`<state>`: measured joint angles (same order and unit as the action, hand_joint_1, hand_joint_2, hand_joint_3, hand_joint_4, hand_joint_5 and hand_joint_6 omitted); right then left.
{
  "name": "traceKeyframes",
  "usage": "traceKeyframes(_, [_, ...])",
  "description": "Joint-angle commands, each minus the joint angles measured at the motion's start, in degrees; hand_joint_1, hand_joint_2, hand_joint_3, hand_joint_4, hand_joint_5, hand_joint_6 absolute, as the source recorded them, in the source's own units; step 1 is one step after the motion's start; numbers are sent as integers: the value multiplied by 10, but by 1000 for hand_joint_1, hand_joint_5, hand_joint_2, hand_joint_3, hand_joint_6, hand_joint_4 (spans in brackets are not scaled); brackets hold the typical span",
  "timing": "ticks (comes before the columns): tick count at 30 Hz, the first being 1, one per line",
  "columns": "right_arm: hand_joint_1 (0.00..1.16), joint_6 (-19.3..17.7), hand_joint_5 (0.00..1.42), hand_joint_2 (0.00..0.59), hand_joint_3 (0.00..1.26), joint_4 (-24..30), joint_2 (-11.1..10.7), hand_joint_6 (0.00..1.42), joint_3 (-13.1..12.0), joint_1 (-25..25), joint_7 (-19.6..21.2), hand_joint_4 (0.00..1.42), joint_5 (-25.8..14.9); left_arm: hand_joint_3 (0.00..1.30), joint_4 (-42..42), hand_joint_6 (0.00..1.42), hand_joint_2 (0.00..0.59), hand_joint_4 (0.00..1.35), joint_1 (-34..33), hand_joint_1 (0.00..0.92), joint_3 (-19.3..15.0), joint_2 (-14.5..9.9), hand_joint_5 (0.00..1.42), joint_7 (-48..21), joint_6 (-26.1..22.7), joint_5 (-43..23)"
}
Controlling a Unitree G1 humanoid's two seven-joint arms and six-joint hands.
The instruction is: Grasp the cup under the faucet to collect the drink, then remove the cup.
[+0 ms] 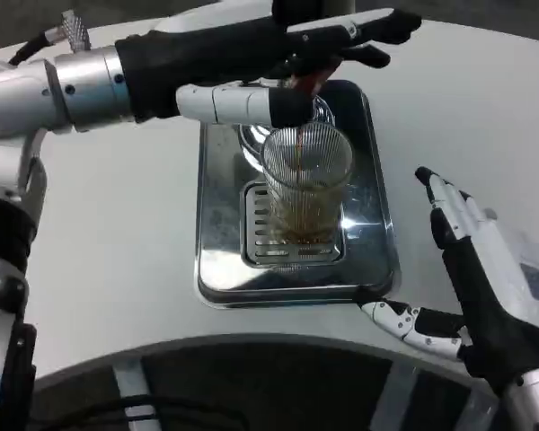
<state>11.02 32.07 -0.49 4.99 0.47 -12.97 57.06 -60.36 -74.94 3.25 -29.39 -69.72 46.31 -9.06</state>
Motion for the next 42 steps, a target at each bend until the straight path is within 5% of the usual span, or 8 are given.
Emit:
traceKeyframes(1, [637, 7, 0, 244, 0, -26, -9, 0, 3, -9, 26, 0, -24, 25, -22, 0, 61, 0, 39, 0, 24, -13, 69, -16, -1, 45])
traceKeyframes(9, [657, 9, 0, 229, 0, -64, -17, 0, 9, -34, 51, 0, -71, 32, -22, 0, 61, 0, 45, 0, 23, -19, 73, -15, -1, 43])
traceKeyframes(21, [873, 39, 0, 145, 0, -119, -46, 0, 24, -110, 35, 0, -123, 34, -20, 0, 66, 0, 51, 0, 22, -25, 82, -13, 0, 43])
traceKeyframes(33, [885, 62, 0, 132, 0, -159, -81, 0, 36, -171, 17, 0, -170, 40, -24, 0, 66, 0, 49, 0, 23, -25, 83, -8, 4, 45])
traceKeyframes(42, [853, 55, 0, 128, 0, -186, -93, 0, 33, -197, 43, 0, -190, 43, -25, 0, 67, 0, 49, 0, 24, -24, 83, -8, 6, 45])
